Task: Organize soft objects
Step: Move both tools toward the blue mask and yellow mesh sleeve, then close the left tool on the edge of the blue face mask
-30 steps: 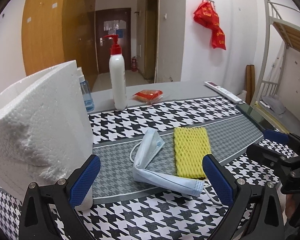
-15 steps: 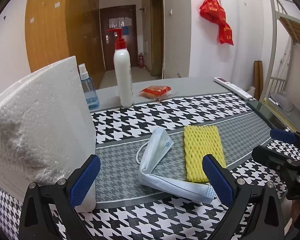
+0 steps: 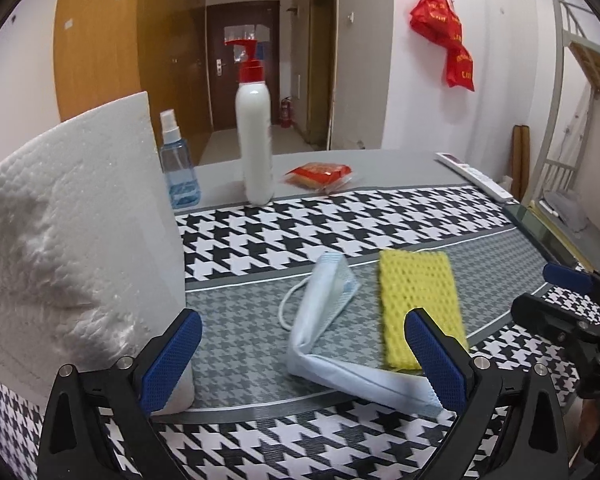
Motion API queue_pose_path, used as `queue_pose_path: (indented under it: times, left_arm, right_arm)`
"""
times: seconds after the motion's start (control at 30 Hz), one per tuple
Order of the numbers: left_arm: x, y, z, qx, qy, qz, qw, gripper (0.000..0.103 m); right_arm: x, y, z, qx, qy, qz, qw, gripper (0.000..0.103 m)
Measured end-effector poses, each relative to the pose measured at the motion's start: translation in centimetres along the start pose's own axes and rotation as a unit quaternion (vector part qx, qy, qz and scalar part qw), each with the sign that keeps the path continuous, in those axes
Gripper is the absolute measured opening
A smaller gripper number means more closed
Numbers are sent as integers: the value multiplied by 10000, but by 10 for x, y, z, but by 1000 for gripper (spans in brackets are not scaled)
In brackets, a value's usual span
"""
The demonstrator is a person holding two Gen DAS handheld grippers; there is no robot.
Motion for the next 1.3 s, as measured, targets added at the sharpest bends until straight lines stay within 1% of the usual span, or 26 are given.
queue_pose_path:
  times: [0.07,0.23,0.33,0.43,0.47,0.5,0.63,0.8,0.87,0.93,1.0,1.03,1.1,1.13,1.17,1.3]
  left_arm:
    - [1,-2,1,33,-10,-60,10000,101]
    - [3,7,3,126,-80,69,9999,96]
    - [5,10,5,175,-130,99,9997,89]
    - [10,9,7,155,-228,106,9996,79]
    - [10,11,7,160,-251,162,9994,72]
    - [10,13,8,199,-270,204,9992,70]
    - [16,14,11,268,-348,149,9989,67]
    - [23,15,15,279,-496,161,9983,57]
    - [24,15,16,286,-536,183,9980,56]
    - [26,15,18,304,-569,178,9978,53]
    - [28,15,19,315,-634,182,9973,44]
    - [29,15,20,326,-656,187,9971,42]
    - [32,14,23,351,-716,171,9967,30]
    - [32,14,23,357,-735,183,9965,28]
    - [33,14,24,355,-752,207,9963,23]
    - [32,12,24,341,-735,251,9964,18]
  right_arm:
    - [2,0,-2,8,-12,-8,10000,103]
    - [5,0,-3,4,-46,-7,10000,103]
    - [7,2,-3,15,-78,3,10000,103]
    - [9,2,-2,7,-110,16,9999,103]
    - [10,2,-2,9,-125,16,9999,103]
    - [10,2,-2,8,-133,7,9999,103]
    - [11,1,-1,5,-141,-3,9999,103]
    - [14,1,0,-4,-205,-1,9998,103]
    - [16,1,0,-12,-229,4,9997,103]
    - [18,1,0,-18,-249,-1,9997,103]
    - [20,1,1,-13,-272,3,9996,103]
    - [21,1,1,-13,-288,-2,9996,103]
    - [23,0,1,-28,-309,4,9995,103]
    - [24,0,1,-32,-320,4,9995,103]
    - [26,0,2,-31,-336,-2,9994,103]
    - [32,-1,4,-55,-439,7,9990,103]
Point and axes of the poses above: each gripper's, at about its wrist camera, not at the fingertips, and x roughly the way its jaws point, y to its right, z to its underside, the point moved 10 cm from there along x, roughly the way its jaws point, and after that the axes turned 12 degrees about -z, right-handed, at the moved point
